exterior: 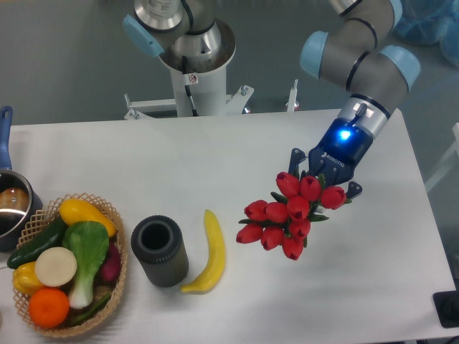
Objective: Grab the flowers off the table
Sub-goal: 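Lift the gripped tulip bunch up off the table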
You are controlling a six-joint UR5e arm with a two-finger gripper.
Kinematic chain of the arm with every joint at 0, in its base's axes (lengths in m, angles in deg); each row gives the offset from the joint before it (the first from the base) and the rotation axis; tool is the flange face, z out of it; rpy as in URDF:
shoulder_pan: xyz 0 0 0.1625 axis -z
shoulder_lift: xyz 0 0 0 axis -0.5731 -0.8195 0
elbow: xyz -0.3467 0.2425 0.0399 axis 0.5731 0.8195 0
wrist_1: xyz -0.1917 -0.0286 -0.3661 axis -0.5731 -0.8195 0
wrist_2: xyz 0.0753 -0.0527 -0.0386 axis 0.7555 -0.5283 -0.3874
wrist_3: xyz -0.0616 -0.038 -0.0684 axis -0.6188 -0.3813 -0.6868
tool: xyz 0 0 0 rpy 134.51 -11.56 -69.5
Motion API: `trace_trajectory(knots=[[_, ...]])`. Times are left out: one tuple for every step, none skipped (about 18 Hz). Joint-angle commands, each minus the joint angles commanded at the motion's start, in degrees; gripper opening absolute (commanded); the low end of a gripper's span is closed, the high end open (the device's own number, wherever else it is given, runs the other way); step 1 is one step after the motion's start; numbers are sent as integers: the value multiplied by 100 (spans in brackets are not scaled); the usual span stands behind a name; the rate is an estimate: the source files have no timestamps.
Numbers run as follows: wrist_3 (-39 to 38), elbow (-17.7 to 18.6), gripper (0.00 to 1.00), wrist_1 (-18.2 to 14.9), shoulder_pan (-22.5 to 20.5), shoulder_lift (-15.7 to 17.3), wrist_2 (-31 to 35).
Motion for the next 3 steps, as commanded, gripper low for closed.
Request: trace_trajectory(knots=[[0,0,41,0,9,0,9],[0,0,41,0,0,0,0],[0,0,41,0,0,0,0]])
